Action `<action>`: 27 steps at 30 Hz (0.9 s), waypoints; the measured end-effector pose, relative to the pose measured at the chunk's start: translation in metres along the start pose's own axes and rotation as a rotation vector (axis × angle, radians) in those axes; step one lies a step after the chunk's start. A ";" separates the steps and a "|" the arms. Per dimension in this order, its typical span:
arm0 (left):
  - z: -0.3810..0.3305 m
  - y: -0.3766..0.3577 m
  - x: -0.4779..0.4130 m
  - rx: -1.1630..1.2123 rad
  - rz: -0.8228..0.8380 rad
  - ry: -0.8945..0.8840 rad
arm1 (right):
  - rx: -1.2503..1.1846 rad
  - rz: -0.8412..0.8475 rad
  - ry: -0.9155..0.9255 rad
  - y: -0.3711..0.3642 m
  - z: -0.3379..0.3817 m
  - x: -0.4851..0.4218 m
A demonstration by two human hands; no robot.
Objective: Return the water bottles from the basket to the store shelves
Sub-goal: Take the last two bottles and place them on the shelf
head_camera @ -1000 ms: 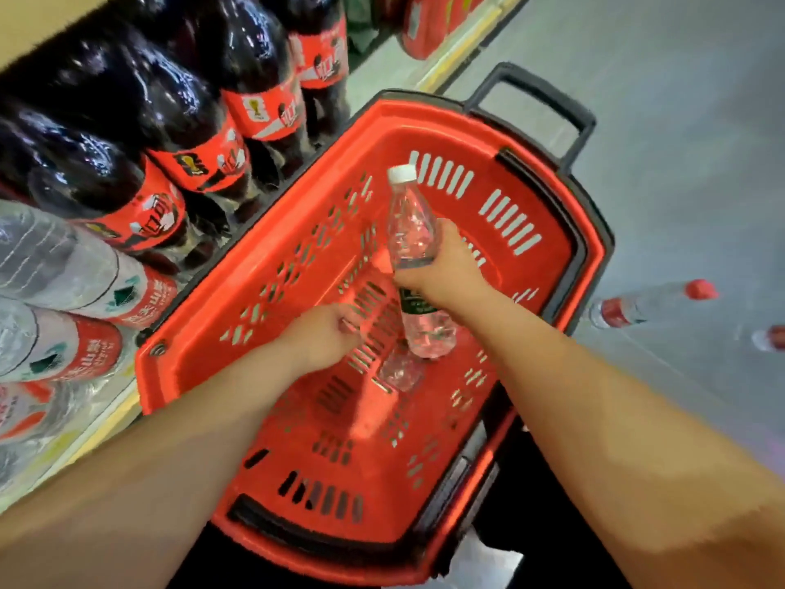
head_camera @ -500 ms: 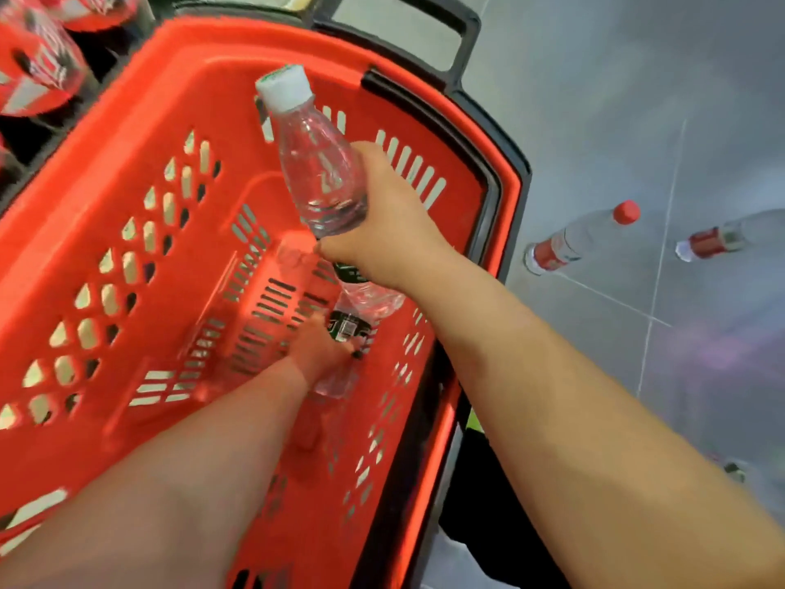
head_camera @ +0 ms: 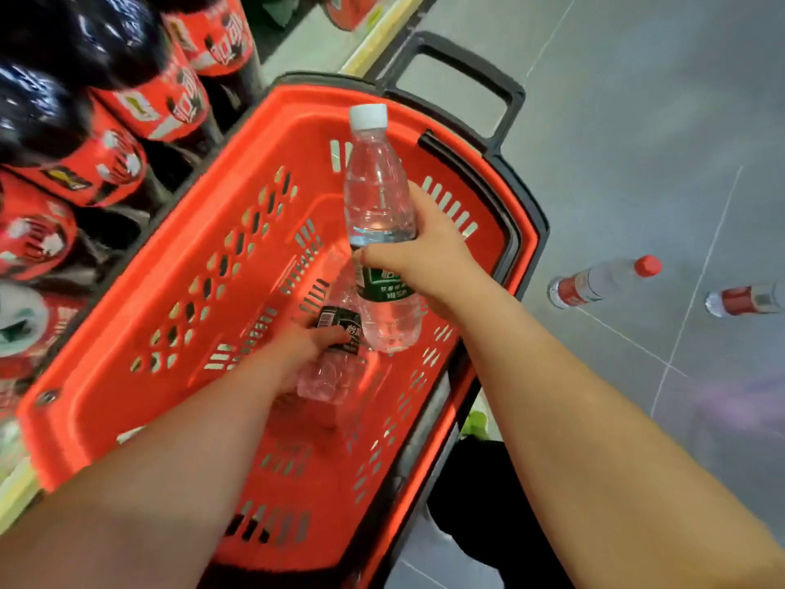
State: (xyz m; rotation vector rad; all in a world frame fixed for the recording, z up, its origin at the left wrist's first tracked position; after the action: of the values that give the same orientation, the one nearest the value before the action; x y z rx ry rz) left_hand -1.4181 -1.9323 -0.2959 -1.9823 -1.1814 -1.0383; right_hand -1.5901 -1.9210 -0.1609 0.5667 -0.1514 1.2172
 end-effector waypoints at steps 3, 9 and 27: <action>-0.043 0.020 0.070 0.093 0.048 -0.011 | -0.084 0.053 -0.056 0.003 0.044 0.023; -0.126 0.043 0.250 0.230 0.074 -0.027 | -0.103 0.153 -0.097 0.017 0.171 0.100; -0.117 0.104 0.681 0.488 -0.139 -0.349 | 0.057 0.483 0.279 -0.019 0.436 0.373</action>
State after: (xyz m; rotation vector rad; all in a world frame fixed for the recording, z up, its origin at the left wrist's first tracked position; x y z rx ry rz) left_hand -1.1593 -1.7764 0.3347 -1.7416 -1.5987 -0.4065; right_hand -1.3593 -1.8243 0.3554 0.4134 -0.0152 1.7614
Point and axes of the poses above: each hand's wrist, its own x-axis away from the middle knuckle, its own y-axis out of the back of the hand, z = x × y, the point moved 4 cm from there along -x, towards the middle knuckle, and after that the axes turned 13 degrees about x, right-handed, at the moved point
